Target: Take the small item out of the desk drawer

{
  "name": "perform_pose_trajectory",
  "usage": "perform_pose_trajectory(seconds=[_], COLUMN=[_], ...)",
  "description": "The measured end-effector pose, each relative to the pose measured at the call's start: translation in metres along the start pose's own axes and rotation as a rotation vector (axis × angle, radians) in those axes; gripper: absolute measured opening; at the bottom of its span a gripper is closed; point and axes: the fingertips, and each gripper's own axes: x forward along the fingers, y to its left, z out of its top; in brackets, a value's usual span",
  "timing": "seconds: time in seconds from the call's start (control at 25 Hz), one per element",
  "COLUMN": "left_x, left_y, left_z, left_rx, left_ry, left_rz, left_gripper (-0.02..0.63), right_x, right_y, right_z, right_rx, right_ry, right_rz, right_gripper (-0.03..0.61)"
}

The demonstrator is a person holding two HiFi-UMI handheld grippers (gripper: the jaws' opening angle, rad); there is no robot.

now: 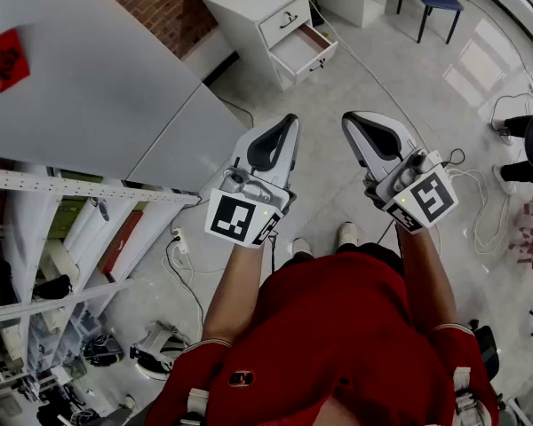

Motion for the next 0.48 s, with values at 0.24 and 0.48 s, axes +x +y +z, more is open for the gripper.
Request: perform_pose_trajectory(seconds=[0.24, 0.48], left_x=[0.008, 0.029], left_y=[-0.004, 0.0], left_z=[-0.007, -0.013], left_rx=[-0.004, -0.002], left_ry=[0.009, 0.009], left_rz=[0.008, 0.039], left_gripper=[0.0, 0.0], right_x=[-0.008, -0.022], right_y=[-0.008, -0.038], right_z=[0.001, -0.001], right_rx=[0.035, 0.034], right_ry=[-0.023, -0.007], right_rz=[0.026, 0.012], right_gripper=[0.008, 0.008])
